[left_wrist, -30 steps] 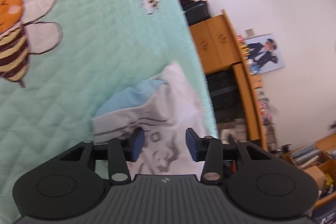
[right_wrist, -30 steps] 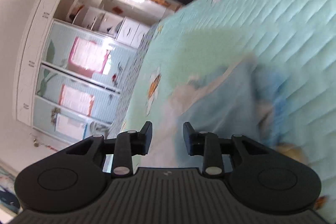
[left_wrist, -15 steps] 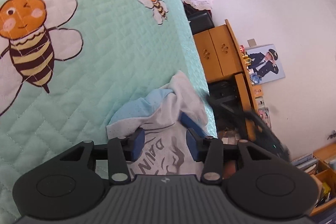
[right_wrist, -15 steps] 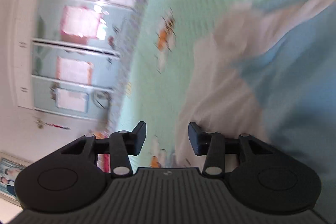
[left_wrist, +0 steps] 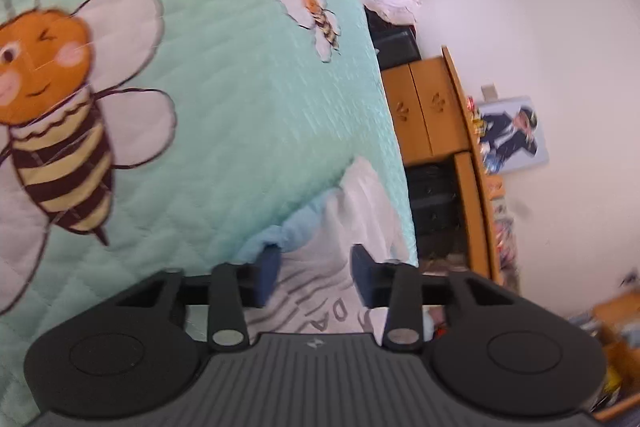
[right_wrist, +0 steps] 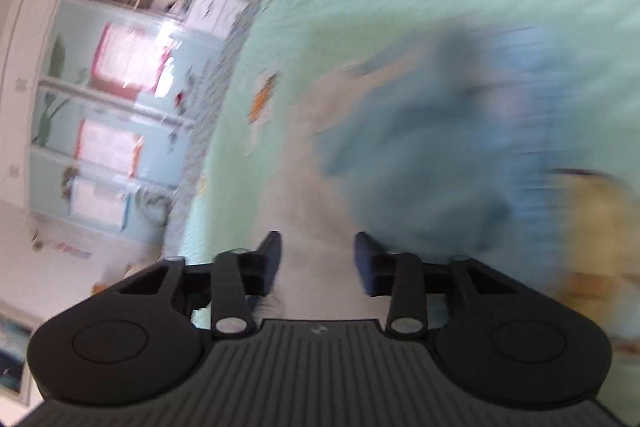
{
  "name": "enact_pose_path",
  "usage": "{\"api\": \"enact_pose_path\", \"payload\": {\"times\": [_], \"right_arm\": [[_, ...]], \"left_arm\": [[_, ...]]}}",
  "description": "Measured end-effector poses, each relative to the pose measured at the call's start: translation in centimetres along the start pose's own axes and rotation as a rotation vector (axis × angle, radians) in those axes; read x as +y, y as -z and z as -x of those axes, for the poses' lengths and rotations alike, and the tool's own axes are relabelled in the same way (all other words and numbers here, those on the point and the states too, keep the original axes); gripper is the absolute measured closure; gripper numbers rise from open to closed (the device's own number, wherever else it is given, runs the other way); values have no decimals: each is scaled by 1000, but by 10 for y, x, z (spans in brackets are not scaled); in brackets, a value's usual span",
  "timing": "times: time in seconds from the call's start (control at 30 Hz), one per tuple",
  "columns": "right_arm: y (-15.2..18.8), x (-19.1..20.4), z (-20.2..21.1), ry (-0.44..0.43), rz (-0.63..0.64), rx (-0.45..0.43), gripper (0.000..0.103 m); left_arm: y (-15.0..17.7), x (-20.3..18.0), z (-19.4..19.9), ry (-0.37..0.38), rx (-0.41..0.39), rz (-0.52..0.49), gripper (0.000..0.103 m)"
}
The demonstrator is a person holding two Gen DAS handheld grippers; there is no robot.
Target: Fold clothes
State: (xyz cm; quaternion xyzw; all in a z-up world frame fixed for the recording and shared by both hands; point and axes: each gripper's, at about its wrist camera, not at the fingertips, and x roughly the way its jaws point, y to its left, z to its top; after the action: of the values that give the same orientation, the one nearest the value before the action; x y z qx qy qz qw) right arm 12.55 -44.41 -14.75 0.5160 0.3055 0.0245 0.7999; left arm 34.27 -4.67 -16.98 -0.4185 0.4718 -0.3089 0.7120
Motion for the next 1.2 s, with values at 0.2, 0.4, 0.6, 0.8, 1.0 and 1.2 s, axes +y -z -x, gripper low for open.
{"api": "enact_pose_path", "payload": {"times": [0.2,0.4,0.6,0.8,1.0,1.2], "right_arm": [[45,0,53,-5,138,-60,73],[68,-8,44,164,296,-4,100],[83,18,84,127,416,-40,57],[50,36,58,-7,308,-108,58],[28,-14,58,114,94,-111,76],[1,21,47,-43,110,-186,55]], "left_arm": [[14,-30,22,75,-47,-73,51],[31,-42,9,-63,44,-227,51],[33,-27,22,-25,5,-142,51],[33,-44,11,-27,20,-205,48],[20,-18,26,-53,-6,-116,54],[20,-73,-16,-22,11,-291,47]]}}
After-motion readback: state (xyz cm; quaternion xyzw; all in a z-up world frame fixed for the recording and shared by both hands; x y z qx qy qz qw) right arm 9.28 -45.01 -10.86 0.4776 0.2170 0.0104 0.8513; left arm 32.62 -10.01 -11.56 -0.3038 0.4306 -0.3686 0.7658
